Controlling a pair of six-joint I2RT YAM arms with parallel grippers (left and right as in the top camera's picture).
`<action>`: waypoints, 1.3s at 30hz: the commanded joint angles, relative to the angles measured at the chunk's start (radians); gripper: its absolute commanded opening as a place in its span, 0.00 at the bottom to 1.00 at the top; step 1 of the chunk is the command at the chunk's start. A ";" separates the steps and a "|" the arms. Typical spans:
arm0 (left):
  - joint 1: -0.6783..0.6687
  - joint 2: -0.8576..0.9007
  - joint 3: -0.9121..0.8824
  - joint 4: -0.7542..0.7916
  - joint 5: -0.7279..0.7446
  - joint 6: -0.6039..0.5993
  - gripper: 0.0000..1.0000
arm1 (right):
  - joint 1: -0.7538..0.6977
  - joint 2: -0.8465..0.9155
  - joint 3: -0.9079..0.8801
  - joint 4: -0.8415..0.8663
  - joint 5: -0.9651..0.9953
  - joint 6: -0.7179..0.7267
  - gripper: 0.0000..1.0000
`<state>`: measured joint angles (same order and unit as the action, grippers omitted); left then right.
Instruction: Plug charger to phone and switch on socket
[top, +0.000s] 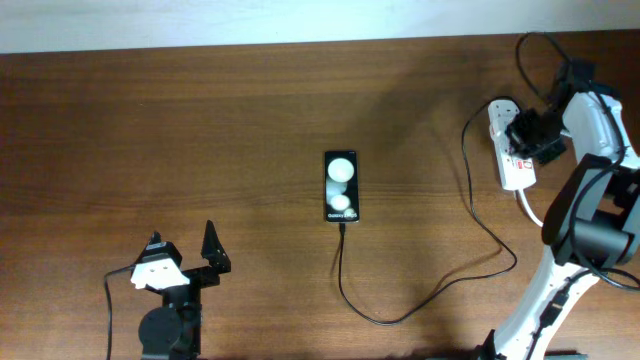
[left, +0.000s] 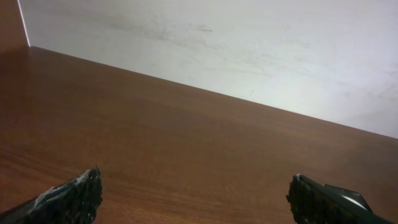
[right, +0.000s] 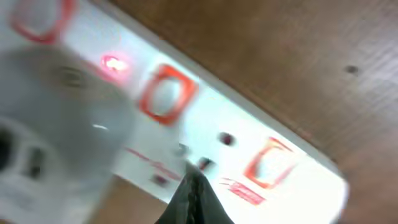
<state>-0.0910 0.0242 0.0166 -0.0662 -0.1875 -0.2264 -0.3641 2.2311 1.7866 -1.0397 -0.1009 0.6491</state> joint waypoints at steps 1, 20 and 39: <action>0.002 -0.003 -0.008 0.002 0.007 0.019 0.99 | -0.044 -0.158 -0.019 -0.093 0.167 -0.062 0.04; 0.002 -0.003 -0.008 0.002 0.007 0.019 0.99 | -0.022 -1.318 -0.021 -0.658 0.159 -0.148 0.98; 0.002 -0.003 -0.008 0.002 0.007 0.019 0.99 | -0.022 -1.775 -0.342 -0.469 0.036 -0.515 0.98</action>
<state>-0.0910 0.0261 0.0151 -0.0643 -0.1871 -0.2237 -0.3916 0.5613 1.5494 -1.5875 -0.0177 0.2035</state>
